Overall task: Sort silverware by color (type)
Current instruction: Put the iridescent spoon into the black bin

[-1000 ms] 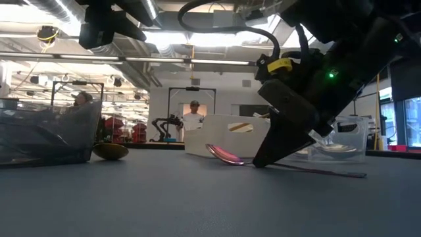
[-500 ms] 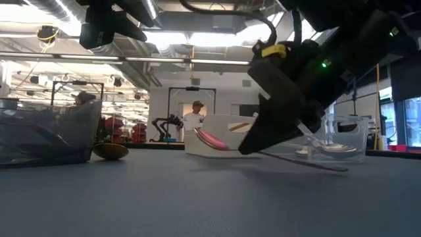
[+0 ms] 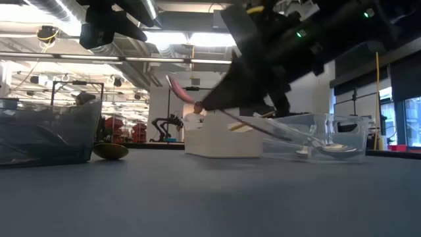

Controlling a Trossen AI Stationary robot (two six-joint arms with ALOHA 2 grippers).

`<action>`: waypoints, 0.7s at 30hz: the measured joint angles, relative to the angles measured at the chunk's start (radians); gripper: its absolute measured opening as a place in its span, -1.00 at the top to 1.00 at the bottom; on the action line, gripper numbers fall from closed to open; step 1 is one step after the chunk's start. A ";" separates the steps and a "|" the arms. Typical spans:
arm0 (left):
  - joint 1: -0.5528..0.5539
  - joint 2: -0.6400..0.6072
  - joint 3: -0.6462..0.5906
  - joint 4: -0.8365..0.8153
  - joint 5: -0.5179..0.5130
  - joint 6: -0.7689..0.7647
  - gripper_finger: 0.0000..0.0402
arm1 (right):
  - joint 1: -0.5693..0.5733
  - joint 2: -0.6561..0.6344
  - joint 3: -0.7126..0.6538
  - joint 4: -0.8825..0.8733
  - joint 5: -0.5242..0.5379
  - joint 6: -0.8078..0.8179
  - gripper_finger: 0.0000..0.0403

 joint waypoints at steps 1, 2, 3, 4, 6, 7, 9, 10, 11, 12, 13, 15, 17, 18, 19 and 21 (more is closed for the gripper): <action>0.000 0.000 0.000 0.000 0.000 0.000 0.48 | -0.004 0.000 0.000 0.027 0.003 -0.008 1.00; 0.000 0.000 0.000 0.000 0.000 -0.001 0.48 | -0.006 0.000 0.000 0.054 0.002 -0.021 1.00; 0.000 0.000 0.000 0.000 0.000 -0.001 0.48 | -0.010 0.000 0.000 0.082 0.005 -0.030 1.00; 0.000 0.000 0.000 0.000 0.000 -0.001 0.48 | -0.014 0.000 0.000 0.113 0.008 -0.044 1.00; 0.000 0.000 0.000 0.000 0.000 -0.004 0.48 | -0.020 0.000 0.001 0.165 0.010 -0.051 1.00; 0.000 0.000 0.000 0.000 0.000 -0.007 0.48 | -0.026 -0.001 0.001 0.188 0.011 -0.051 1.00; 0.000 0.000 0.000 0.000 0.000 -0.008 0.48 | -0.032 -0.001 0.001 0.227 0.003 -0.052 1.00; 0.000 0.000 0.000 0.001 0.000 -0.008 0.48 | -0.039 -0.001 0.001 0.248 -0.001 -0.052 1.00; 0.000 0.000 0.000 0.001 0.000 -0.009 0.48 | -0.042 -0.001 0.001 0.268 -0.006 -0.054 1.00; 0.000 0.000 0.000 0.001 -0.001 -0.011 0.48 | -0.044 -0.001 0.001 0.285 -0.010 -0.055 1.00; 0.000 0.000 0.000 0.001 -0.004 -0.022 0.48 | -0.045 -0.001 0.001 0.299 -0.015 -0.055 1.00; 0.000 0.000 0.000 0.001 -0.022 -0.045 0.48 | -0.051 -0.001 0.001 0.329 -0.019 -0.055 1.00; 0.000 0.000 0.000 0.001 -0.042 -0.064 0.48 | -0.052 -0.001 0.001 0.358 -0.026 -0.056 1.00; 0.000 0.000 0.000 0.001 -0.051 -0.074 0.48 | -0.053 -0.001 0.001 0.372 -0.026 -0.056 1.00; 0.000 0.000 0.000 0.001 -0.059 -0.086 0.48 | -0.056 -0.001 0.001 0.386 -0.028 -0.056 1.00; 0.000 0.000 0.000 0.001 -0.076 -0.107 0.48 | -0.057 -0.001 0.001 0.415 -0.033 -0.056 1.00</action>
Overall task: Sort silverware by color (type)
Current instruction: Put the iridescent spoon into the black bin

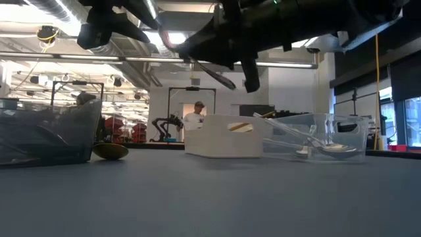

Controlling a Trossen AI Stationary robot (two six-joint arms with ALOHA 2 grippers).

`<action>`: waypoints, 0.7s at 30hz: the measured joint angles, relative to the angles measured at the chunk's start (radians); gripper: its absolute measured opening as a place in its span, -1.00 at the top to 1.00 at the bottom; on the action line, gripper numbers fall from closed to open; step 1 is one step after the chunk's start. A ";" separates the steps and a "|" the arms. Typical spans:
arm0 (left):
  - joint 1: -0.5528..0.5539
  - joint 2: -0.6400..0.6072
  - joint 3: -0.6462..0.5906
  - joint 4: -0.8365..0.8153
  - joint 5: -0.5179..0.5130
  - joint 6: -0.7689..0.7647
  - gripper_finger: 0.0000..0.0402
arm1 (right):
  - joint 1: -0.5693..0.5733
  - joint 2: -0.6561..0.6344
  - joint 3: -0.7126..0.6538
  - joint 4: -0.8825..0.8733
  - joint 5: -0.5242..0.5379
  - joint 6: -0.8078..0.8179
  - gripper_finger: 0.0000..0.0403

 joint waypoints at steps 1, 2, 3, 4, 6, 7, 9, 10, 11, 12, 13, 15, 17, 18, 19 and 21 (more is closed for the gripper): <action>0.000 0.000 0.000 0.000 -0.010 -0.011 0.48 | -0.001 0.000 0.000 0.013 0.000 0.000 1.00; 0.000 0.000 0.000 0.000 -0.019 -0.025 0.48 | -0.005 0.000 0.000 0.023 0.000 0.001 1.00; 0.000 0.000 0.000 0.000 -0.028 -0.035 0.48 | -0.006 -0.001 0.000 0.030 0.000 0.001 1.00; 0.000 0.000 0.000 0.000 -0.038 -0.046 0.48 | -0.007 -0.001 0.000 0.035 0.000 0.001 1.00; 0.000 0.001 0.000 0.001 -0.054 -0.060 0.48 | -0.007 -0.001 0.000 0.040 0.000 0.001 1.00; 0.000 0.006 0.000 0.003 -0.058 -0.060 0.48 | -0.008 -0.001 0.000 0.039 0.001 0.001 1.00; 0.000 0.017 0.000 0.013 -0.059 -0.061 0.48 | -0.008 -0.001 0.000 0.039 0.001 0.001 1.00; 0.000 0.027 -0.001 0.025 -0.058 -0.061 0.48 | -0.007 -0.001 0.000 0.039 0.002 0.001 1.00; 0.000 0.039 -0.001 0.043 -0.058 -0.064 0.48 | -0.007 -0.001 0.000 0.040 0.010 0.001 1.00; 0.000 0.053 -0.001 0.061 -0.058 -0.073 0.48 | -0.007 -0.001 0.000 0.043 0.017 0.001 1.00; 0.000 0.068 -0.001 0.075 -0.058 -0.084 0.48 | -0.007 -0.001 0.000 0.048 0.022 0.001 1.00; 0.001 0.101 -0.001 0.112 -0.059 -0.086 0.48 | -0.007 -0.001 0.000 0.059 0.029 0.001 1.00; 0.005 0.129 -0.001 0.145 -0.059 -0.082 0.48 | -0.007 -0.001 0.001 0.060 0.032 0.001 1.00; 0.005 0.141 -0.001 0.157 -0.060 -0.082 0.48 | -0.007 -0.001 0.001 0.058 0.034 0.001 1.00; 0.005 0.152 -0.001 0.167 -0.064 -0.082 0.48 | -0.007 -0.001 0.001 0.055 0.035 0.001 1.00; 0.004 0.167 -0.001 0.182 -0.078 -0.082 0.48 | -0.006 -0.001 0.000 0.045 0.043 0.001 1.00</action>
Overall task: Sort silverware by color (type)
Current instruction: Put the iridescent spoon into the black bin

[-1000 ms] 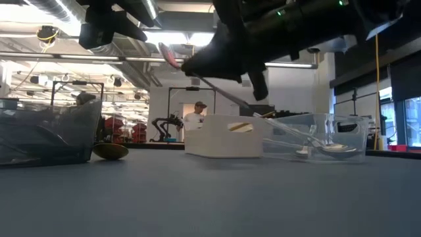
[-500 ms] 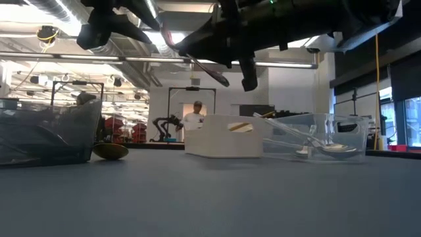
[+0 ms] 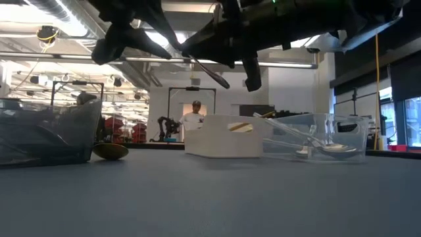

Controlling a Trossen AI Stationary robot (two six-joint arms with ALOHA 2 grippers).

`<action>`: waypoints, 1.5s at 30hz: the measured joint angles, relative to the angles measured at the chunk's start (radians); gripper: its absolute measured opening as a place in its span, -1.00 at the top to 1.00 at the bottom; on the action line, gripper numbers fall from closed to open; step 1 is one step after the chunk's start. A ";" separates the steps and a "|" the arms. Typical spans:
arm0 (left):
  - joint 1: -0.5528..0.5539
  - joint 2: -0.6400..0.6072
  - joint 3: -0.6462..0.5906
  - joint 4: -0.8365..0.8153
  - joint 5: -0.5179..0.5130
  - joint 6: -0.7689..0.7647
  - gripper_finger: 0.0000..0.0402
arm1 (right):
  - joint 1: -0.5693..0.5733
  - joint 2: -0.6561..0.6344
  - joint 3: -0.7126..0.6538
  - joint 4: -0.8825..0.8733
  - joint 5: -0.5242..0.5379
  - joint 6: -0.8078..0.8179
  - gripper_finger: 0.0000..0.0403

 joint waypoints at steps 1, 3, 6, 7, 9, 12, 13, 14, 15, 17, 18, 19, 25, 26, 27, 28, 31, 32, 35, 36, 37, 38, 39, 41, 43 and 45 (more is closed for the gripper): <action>0.000 0.006 0.000 0.002 -0.008 0.000 0.48 | 0.000 0.000 0.000 -0.003 0.000 0.000 1.00; -0.001 0.009 0.000 0.002 -0.024 -0.003 0.48 | -0.001 0.000 -0.001 -0.005 0.004 0.000 1.00; -0.003 0.009 0.000 0.009 -0.063 -0.004 0.48 | -0.001 0.000 0.000 -0.011 0.025 0.000 1.00; -0.004 0.010 0.000 0.012 -0.078 -0.004 0.48 | -0.001 0.000 0.000 -0.015 0.036 0.000 1.00; -0.009 0.010 0.000 0.019 -0.119 -0.013 0.48 | -0.001 0.000 0.000 -0.017 0.037 0.000 1.00; -0.009 0.010 0.000 0.019 -0.159 -0.028 0.48 | -0.001 0.000 0.001 -0.012 0.052 0.005 1.00; -0.006 0.010 0.000 0.019 -0.167 -0.029 0.48 | -0.001 0.000 0.001 -0.005 0.058 0.005 1.00; -0.003 0.010 0.000 0.022 -0.174 -0.029 0.48 | -0.001 0.000 0.001 0.001 0.062 0.005 1.00; 0.000 0.010 0.000 0.028 -0.181 -0.029 0.48 | -0.001 0.000 0.001 0.008 0.062 0.005 1.00; 0.001 0.010 0.000 0.047 -0.188 -0.029 0.48 | -0.001 0.000 0.002 0.016 0.062 0.005 1.00; 0.004 0.010 0.000 0.058 -0.189 -0.029 0.48 | -0.001 0.000 0.002 0.016 0.062 0.005 1.00; 0.007 0.010 0.000 0.074 -0.188 -0.029 0.48 | -0.001 0.000 0.002 0.016 0.063 0.005 1.00; 0.028 0.010 0.000 0.105 -0.186 -0.029 0.48 | -0.004 0.000 0.002 0.016 0.064 0.006 1.00; 0.031 0.010 0.000 0.105 -0.184 -0.029 0.48 | -0.006 0.000 0.002 0.016 0.062 0.006 1.00; 0.033 0.010 0.000 0.104 -0.184 -0.029 0.48 | -0.006 0.000 0.002 0.015 0.060 0.006 1.00; 0.033 0.010 0.000 0.105 -0.184 -0.029 0.48 | -0.007 0.000 0.002 0.015 0.059 0.007 1.00; 0.033 0.010 0.000 0.104 -0.183 -0.029 0.48 | -0.007 0.000 0.002 0.015 0.058 0.007 1.00; 0.033 0.010 0.000 0.104 -0.183 -0.029 0.50 | -0.007 0.000 0.002 0.014 0.057 0.007 1.00; 0.033 0.009 0.000 0.102 -0.183 -0.029 0.56 | -0.007 0.000 0.002 0.015 0.055 0.007 1.00; 0.033 0.009 0.000 0.102 -0.183 -0.029 0.59 | -0.007 0.000 0.002 0.015 0.055 0.007 1.00; 0.033 0.009 0.000 0.101 -0.183 -0.028 0.63 | -0.007 0.000 0.002 0.014 0.055 0.007 1.00; 0.033 0.009 0.000 0.100 -0.183 -0.024 0.66 | -0.007 0.000 0.002 0.015 0.055 0.007 1.00; 0.033 0.009 0.000 0.100 -0.183 -0.016 0.70 | -0.007 0.000 0.002 0.015 0.054 0.007 1.00; 0.033 0.009 0.000 0.098 -0.185 0.002 0.79 | -0.007 0.000 0.002 0.016 0.054 0.007 1.00; 0.033 0.009 0.000 0.098 -0.187 0.008 0.87 | -0.007 0.000 0.002 0.017 0.054 0.007 0.99; 0.033 0.009 0.000 0.094 -0.188 0.012 0.93 | -0.007 0.000 0.002 0.017 0.055 0.008 0.97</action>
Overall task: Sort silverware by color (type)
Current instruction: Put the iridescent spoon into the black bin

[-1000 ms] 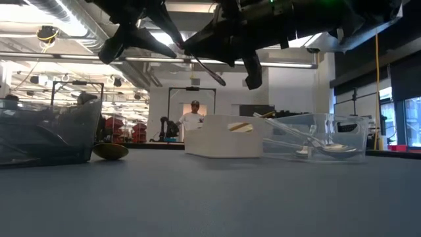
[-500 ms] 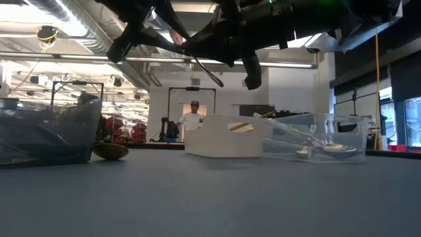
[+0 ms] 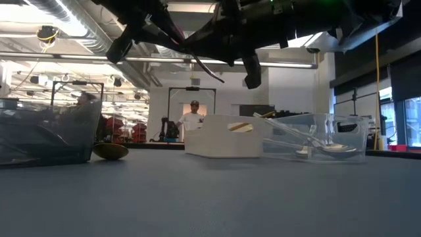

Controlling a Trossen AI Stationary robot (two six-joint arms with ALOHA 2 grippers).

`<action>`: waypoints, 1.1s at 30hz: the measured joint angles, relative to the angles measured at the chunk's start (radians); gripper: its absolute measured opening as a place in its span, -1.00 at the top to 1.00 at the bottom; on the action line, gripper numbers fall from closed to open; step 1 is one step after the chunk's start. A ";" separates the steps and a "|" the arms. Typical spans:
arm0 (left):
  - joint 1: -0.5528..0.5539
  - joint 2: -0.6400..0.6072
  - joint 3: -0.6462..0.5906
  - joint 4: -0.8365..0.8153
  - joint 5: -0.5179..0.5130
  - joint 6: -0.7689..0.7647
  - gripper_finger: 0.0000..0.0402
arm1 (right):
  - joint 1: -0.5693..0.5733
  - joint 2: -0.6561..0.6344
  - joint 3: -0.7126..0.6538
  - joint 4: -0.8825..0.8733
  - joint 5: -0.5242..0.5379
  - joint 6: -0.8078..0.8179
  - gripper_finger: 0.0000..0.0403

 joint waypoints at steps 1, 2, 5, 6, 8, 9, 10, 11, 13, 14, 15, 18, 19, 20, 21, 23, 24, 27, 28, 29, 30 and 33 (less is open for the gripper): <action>0.000 0.000 0.000 0.000 0.000 0.007 0.95 | 0.000 0.000 0.000 0.000 0.000 0.000 0.95; 0.000 0.000 0.000 0.001 0.000 0.014 0.95 | 0.000 0.000 0.000 0.000 0.000 0.000 0.94; 0.000 0.000 0.000 0.003 0.000 0.018 0.93 | 0.000 0.000 0.000 0.000 -0.001 0.000 0.91; 0.000 0.000 0.000 0.004 0.001 0.018 0.93 | 0.000 0.000 0.000 0.000 -0.001 0.000 0.90; 0.000 0.000 0.000 0.005 0.001 0.018 0.93 | 0.000 0.000 0.000 0.000 -0.002 0.000 0.87; 0.000 0.000 0.000 0.006 0.001 0.018 0.93 | 0.000 0.000 0.000 0.000 -0.002 0.000 0.85; 0.000 0.000 0.000 0.008 0.001 0.018 0.93 | 0.000 0.000 0.000 0.000 -0.002 0.000 0.82; 0.000 0.000 0.000 0.009 0.001 0.018 0.93 | 0.000 0.000 0.000 0.000 -0.002 0.000 0.79; 0.000 0.000 0.000 0.011 0.002 0.019 0.93 | 0.000 0.000 0.000 -0.002 -0.002 -0.001 0.72; 0.000 0.000 0.000 0.011 0.003 0.019 0.93 | 0.000 0.000 0.000 -0.004 -0.002 -0.001 0.68; 0.000 0.000 0.000 0.011 0.007 0.019 0.93 | 0.000 0.000 0.000 -0.005 -0.002 -0.001 0.63; 0.000 0.000 0.000 0.011 0.021 0.019 0.93 | 0.000 0.000 0.000 -0.014 -0.007 -0.023 0.52; 0.000 0.000 0.000 0.011 0.033 0.022 0.93 | 0.000 0.000 0.000 -0.022 -0.022 -0.039 0.49; 0.000 -0.002 0.000 0.010 0.046 0.035 0.93 | 0.001 0.000 0.000 -0.029 -0.039 -0.055 0.47; 0.000 -0.006 0.000 0.004 0.063 0.043 0.93 | 0.001 0.000 0.000 -0.033 -0.061 -0.066 0.46; 0.001 -0.011 0.000 -0.002 0.098 0.045 0.93 | 0.001 0.000 0.000 -0.034 -0.122 -0.081 0.45; 0.004 -0.012 0.001 -0.006 0.122 0.045 0.93 | 0.001 0.000 0.000 -0.035 -0.159 -0.082 0.45; 0.017 -0.028 0.002 -0.064 0.224 0.045 0.93 | 0.001 0.000 -0.001 -0.039 -0.256 -0.082 0.45; 0.026 -0.031 0.002 -0.072 0.264 0.045 0.93 | 0.001 0.000 -0.001 -0.038 -0.287 -0.082 0.45; 0.034 -0.039 0.002 -0.094 0.308 0.041 0.93 | 0.001 0.000 -0.001 -0.038 -0.323 -0.081 0.45; 0.042 -0.050 0.002 -0.133 0.360 0.037 0.93 | 0.001 0.000 -0.001 -0.039 -0.360 -0.080 0.45; 0.078 -0.080 0.002 -0.181 0.547 0.021 0.93 | 0.001 0.000 -0.002 -0.051 -0.458 -0.079 0.45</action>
